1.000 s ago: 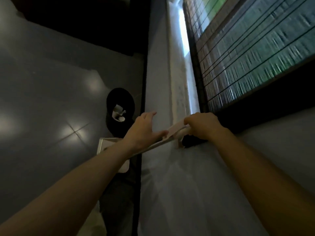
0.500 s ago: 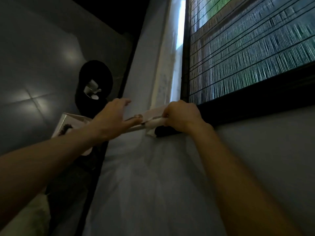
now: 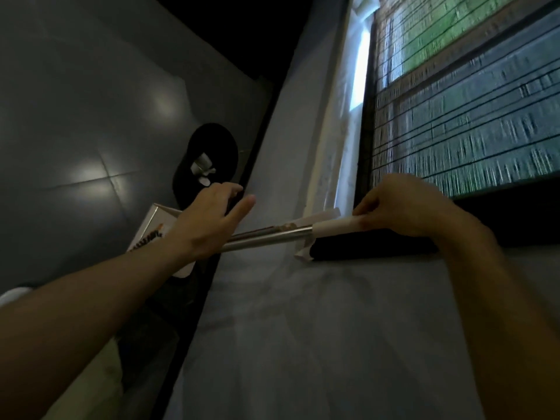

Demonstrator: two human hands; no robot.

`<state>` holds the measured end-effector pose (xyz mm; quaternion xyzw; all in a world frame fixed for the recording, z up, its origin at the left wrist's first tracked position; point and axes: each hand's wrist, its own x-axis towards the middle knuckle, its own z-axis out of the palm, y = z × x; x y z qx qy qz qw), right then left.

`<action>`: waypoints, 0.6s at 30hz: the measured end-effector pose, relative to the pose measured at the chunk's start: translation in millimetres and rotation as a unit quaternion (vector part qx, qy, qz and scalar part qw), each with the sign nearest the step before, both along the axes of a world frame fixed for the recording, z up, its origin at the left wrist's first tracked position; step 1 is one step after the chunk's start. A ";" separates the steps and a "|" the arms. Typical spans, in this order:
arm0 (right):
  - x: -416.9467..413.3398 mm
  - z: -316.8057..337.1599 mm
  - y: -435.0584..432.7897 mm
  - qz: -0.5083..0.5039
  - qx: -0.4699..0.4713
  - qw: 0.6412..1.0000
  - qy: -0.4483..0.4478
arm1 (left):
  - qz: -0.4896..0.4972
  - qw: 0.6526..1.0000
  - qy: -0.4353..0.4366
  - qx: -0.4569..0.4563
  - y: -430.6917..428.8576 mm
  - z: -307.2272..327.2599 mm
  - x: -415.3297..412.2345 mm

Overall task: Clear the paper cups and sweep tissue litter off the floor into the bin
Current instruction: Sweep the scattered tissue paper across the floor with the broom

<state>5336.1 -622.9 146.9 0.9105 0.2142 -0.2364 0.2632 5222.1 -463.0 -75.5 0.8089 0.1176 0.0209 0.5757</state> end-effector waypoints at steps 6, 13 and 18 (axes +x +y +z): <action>3.2 32.5 36.7 0.022 0.036 0.999 0.015 | 0.047 0.998 -0.037 0.011 33.7 11.0 3.1; 12.2 20.8 96.1 0.008 0.109 0.993 0.042 | 0.108 0.992 -0.045 0.050 100.4 31.4 -0.7; 17.6 -17.3 153.7 -0.009 0.166 0.983 0.075 | 0.166 0.982 -0.033 0.088 160.6 38.4 -18.9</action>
